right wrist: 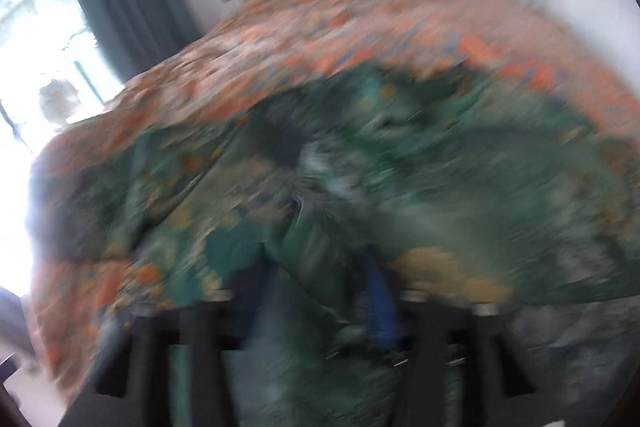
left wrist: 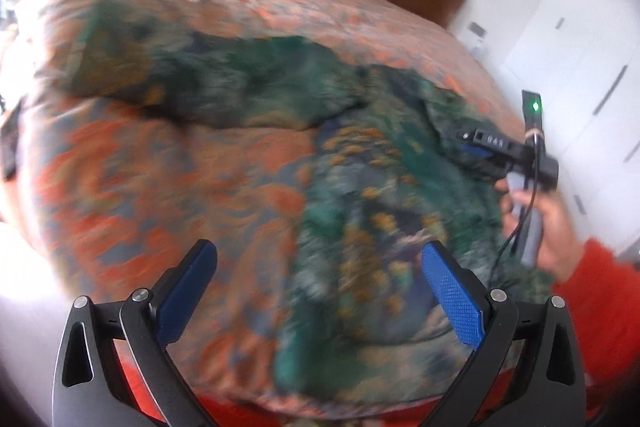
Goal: Fold large clothes
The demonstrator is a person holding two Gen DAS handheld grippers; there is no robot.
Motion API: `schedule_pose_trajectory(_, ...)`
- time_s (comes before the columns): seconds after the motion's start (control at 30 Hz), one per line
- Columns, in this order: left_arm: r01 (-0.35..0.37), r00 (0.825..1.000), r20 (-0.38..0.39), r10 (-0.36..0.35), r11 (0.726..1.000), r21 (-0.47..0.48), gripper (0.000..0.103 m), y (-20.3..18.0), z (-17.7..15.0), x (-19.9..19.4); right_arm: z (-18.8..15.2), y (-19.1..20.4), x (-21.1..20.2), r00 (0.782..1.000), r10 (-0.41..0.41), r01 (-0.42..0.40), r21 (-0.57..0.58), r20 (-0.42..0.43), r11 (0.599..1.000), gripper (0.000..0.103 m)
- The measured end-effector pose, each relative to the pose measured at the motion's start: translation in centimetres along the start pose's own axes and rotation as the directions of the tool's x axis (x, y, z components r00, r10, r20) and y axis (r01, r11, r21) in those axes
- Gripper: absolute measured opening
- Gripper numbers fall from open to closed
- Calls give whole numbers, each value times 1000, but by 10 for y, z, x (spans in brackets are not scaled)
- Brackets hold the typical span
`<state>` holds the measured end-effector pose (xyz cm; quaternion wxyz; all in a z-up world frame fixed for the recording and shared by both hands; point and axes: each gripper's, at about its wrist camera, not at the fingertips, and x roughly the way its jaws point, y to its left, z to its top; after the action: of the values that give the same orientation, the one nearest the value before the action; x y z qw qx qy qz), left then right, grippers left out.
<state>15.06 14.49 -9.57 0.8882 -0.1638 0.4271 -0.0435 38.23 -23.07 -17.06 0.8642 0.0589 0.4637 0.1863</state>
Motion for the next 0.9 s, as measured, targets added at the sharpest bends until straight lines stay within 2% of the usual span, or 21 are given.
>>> schedule_pose_trajectory(0.13,100,995,-30,-98,992,73,102,-42,39,28,-13,0,-41,992,116,-115,-13,43,993,59)
schedule_pose_trajectory(0.2,123,992,-43,-118,982,142,102,-72,56,44,-17,-6,-64,989,129,-128,-28,73,991,59)
schedule_pose_trajectory(0.3,169,985,-75,-155,955,244,102,-122,82,78,-16,-31,-99,992,58,-53,-47,115,997,59)
schedule_pose_trajectory(0.37,182,982,-102,-157,934,308,102,-155,96,108,-9,-57,-115,990,-50,57,-47,129,997,59)
schedule_pose_trajectory(0.43,168,984,-122,-133,919,356,102,-183,105,139,-2,-96,-127,976,-170,174,-14,138,985,59)
schedule_pose_trajectory(0.47,165,982,-145,-119,915,368,102,-194,108,157,1,-112,-130,969,-205,206,11,135,979,59)
schedule_pose_trajectory(0.53,121,984,-168,-64,927,355,102,-205,113,191,7,-154,-135,965,-246,238,88,93,967,59)
schedule_pose_trajectory(0.63,65,978,-210,-5,957,284,101,-201,115,231,7,-186,-144,962,-254,239,143,96,960,59)
schedule_pose_trajectory(0.7,40,973,-231,24,963,267,100,-196,113,245,3,-191,-145,967,-235,222,132,97,966,59)
schedule_pose_trajectory(0.77,-13,965,-245,90,954,299,95,-195,108,260,-2,-189,-140,974,-210,202,86,90,976,59)
schedule_pose_trajectory(0.83,-70,952,-254,172,928,366,94,-196,99,273,-8,-186,-129,974,-217,215,37,65,976,59)
schedule_pose_trajectory(0.9,-94,946,-247,208,910,404,94,-198,92,277,-12,-189,-112,973,-233,233,3,6,973,59)
